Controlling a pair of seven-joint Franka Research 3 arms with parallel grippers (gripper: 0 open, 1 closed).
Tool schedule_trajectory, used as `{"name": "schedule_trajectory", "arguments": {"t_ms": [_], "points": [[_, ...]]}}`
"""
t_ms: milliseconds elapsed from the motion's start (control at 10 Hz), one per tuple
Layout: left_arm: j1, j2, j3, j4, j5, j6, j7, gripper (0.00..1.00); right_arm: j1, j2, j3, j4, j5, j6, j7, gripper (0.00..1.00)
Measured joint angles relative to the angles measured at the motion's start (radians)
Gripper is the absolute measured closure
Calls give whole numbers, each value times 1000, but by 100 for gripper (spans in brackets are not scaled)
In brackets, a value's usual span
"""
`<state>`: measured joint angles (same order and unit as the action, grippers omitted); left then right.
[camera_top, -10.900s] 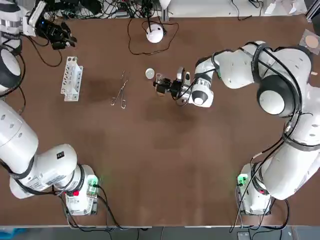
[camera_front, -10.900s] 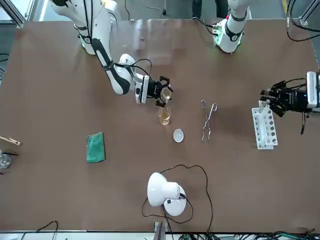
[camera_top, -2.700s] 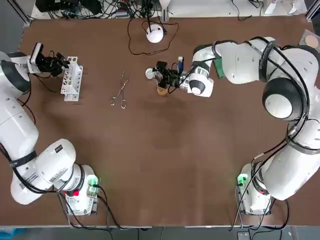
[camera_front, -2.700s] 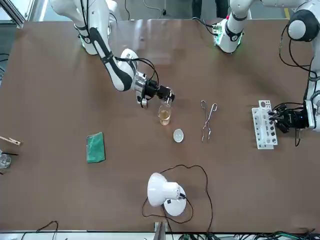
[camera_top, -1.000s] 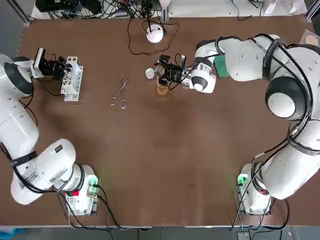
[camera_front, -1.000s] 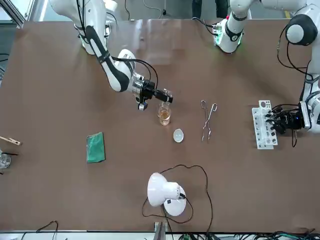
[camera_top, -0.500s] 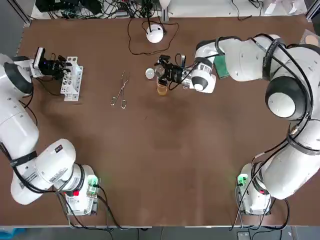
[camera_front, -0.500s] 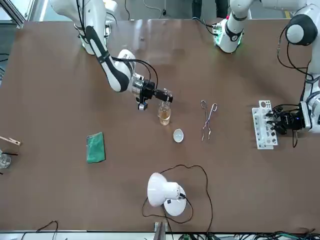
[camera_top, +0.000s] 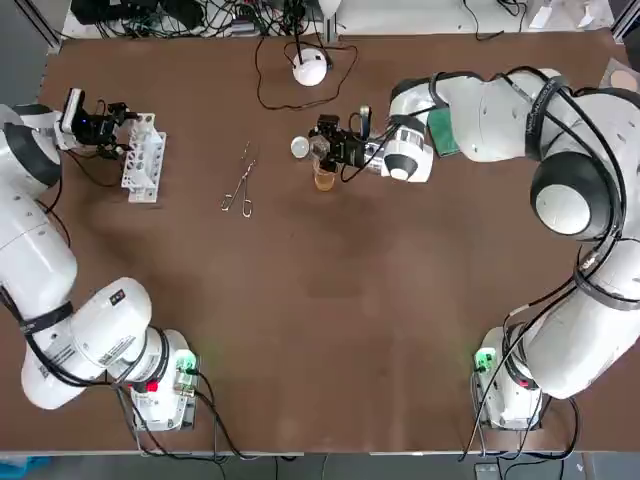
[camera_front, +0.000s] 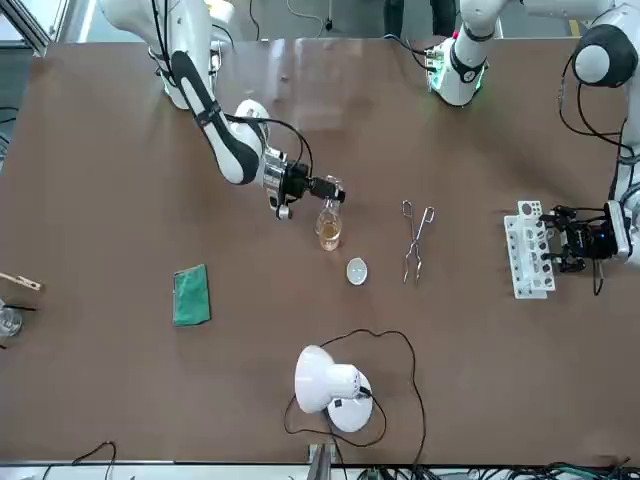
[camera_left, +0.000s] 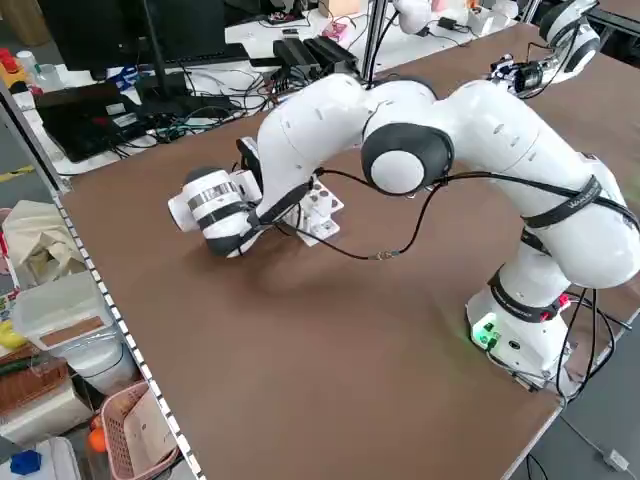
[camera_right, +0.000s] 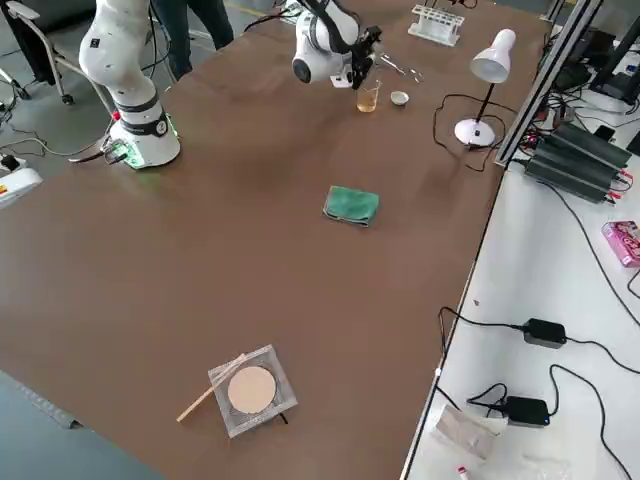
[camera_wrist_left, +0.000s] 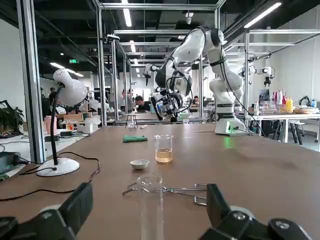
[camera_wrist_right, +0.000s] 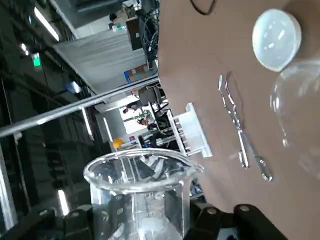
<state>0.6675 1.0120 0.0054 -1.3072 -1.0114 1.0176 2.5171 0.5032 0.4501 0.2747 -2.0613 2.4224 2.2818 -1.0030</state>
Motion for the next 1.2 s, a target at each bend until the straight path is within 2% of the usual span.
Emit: {"name": "schedule_trajectory", "arguments": {"t_ms": [400, 800, 1000, 1200], "points": [[1, -81, 52, 5, 61, 1, -14, 0, -19, -25, -2, 3, -50, 27, -272, 62], [-18, -249, 65, 16, 129, 37, -153, 0, -43, -86, -5, 3, -111, 113, -604, 62], [-57, -324, 66, 14, 156, 71, -208, 0, -66, -107, -7, -20, -132, 132, -767, 62], [-128, -366, 67, 6, 167, 115, -249, 0, -107, -115, -9, -56, -152, 135, -933, 62]]}}
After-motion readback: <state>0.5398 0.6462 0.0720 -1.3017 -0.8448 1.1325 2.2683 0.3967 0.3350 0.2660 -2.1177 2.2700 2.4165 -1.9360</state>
